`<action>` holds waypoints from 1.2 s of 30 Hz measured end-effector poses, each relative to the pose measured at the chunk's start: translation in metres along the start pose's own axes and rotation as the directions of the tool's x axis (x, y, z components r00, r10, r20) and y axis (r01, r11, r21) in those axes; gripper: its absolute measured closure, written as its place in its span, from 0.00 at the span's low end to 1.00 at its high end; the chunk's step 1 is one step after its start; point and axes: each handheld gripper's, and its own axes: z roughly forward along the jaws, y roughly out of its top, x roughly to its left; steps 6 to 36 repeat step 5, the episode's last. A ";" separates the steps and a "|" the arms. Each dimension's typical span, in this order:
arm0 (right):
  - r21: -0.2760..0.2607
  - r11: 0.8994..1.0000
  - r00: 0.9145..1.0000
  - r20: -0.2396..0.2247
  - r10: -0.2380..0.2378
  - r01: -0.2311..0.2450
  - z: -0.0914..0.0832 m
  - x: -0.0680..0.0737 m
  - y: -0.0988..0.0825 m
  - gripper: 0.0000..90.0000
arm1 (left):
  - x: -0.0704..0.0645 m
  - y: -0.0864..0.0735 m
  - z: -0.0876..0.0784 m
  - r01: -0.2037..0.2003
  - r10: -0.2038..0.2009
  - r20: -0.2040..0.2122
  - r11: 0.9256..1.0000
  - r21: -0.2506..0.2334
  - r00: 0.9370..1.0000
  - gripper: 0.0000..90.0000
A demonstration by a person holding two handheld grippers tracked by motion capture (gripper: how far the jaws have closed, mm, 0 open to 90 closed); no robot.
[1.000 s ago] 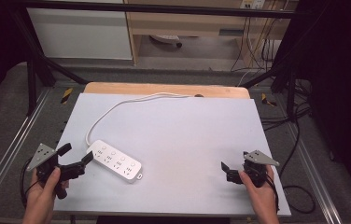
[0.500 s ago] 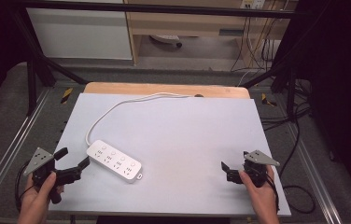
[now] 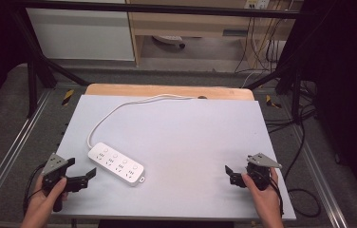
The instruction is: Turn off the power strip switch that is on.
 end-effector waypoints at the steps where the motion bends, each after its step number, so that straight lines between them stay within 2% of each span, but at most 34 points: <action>1: 0.010 1.000 1.000 0.005 0.001 -0.001 0.002 -0.001 -0.001 0.02 | -0.001 0.000 0.001 -0.010 0.010 0.005 1.000 0.009 1.000 0.07; 5: 0.102 0.995 0.998 0.063 0.012 -0.018 0.018 -0.002 -0.007 0.04 | -0.005 0.001 0.002 -0.016 0.016 0.004 1.000 0.005 1.000 0.07; 36: 0.102 0.995 0.998 0.063 0.012 -0.018 0.018 -0.002 -0.007 0.04 | -0.005 0.001 0.002 -0.016 0.016 0.004 1.000 0.005 1.000 0.07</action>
